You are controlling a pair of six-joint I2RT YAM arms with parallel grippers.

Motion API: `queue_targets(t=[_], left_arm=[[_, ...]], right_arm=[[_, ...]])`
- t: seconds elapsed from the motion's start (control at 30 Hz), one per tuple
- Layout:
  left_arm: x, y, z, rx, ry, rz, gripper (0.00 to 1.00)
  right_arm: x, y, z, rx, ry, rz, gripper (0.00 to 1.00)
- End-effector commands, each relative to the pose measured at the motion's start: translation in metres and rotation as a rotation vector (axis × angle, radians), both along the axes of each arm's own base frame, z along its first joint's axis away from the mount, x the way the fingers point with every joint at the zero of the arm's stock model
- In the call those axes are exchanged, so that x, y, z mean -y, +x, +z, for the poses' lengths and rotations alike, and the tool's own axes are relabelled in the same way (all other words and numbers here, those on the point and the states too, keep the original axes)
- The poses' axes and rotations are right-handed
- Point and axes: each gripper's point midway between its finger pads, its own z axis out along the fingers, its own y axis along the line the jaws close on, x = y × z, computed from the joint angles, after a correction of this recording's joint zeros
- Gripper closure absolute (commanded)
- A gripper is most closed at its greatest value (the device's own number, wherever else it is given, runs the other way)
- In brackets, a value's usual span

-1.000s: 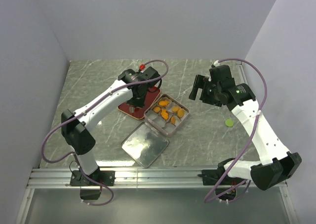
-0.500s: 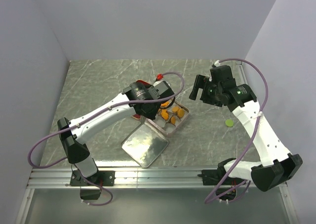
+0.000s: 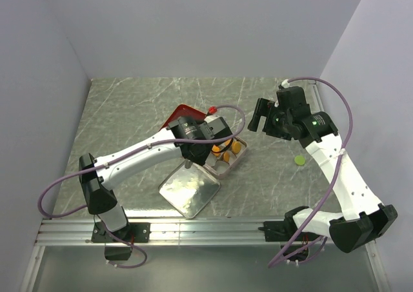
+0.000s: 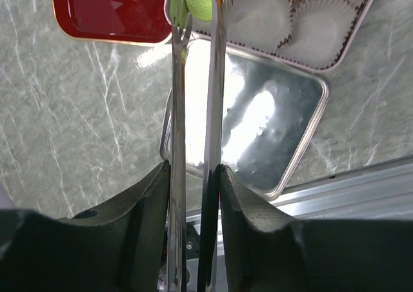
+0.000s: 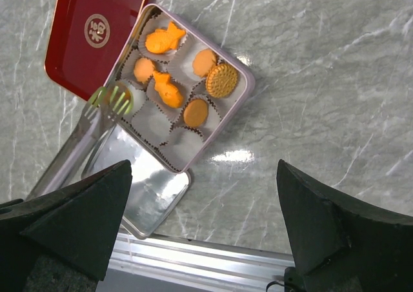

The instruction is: Pack the cookies

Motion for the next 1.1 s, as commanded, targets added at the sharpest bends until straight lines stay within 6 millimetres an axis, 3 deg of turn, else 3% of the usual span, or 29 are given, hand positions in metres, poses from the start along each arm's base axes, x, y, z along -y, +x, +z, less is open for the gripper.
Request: queue_targets(t=[0.0, 0.43, 0.57, 0.67, 0.8, 0.83, 0.87, 0.93, 1.07], left_arm=[[-0.007, -0.005, 0.004, 0.016, -0.006, 0.024, 0.60], [-0.010, 0.000, 0.011, 0.054, 0.006, 0.039, 0.53], [-0.007, 0.012, 0.047, 0.140, -0.071, 0.061, 0.52], [-0.017, 0.020, 0.065, 0.180, -0.122, 0.109, 0.50], [-0.054, 0.037, 0.063, 0.199, -0.129, 0.229, 0.50], [-0.073, 0.049, 0.058, 0.197, -0.120, 0.298, 0.49], [-0.087, 0.051, 0.043, 0.170, -0.087, 0.331, 0.50], [-0.118, 0.066, 0.036, 0.185, -0.077, 0.439, 0.49], [-0.174, 0.076, -0.002, 0.140, 0.027, 0.584, 0.50]], right_arm=[[-0.003, -0.003, 0.008, 0.033, 0.021, 0.007, 0.00], [-0.003, -0.005, 0.007, 0.020, 0.026, 0.006, 0.00], [-0.004, -0.005, 0.009, 0.023, 0.027, 0.008, 0.00], [-0.004, -0.004, 0.010, 0.023, 0.026, 0.007, 0.00], [-0.005, -0.003, 0.010, 0.022, 0.028, 0.007, 0.00], [-0.004, -0.003, 0.010, 0.024, 0.029, 0.005, 0.00], [-0.004, -0.002, 0.010, 0.024, 0.028, 0.004, 0.00], [-0.004, -0.003, 0.009, 0.021, 0.027, 0.006, 0.00], [-0.002, -0.003, 0.010, 0.024, 0.016, 0.004, 0.00]])
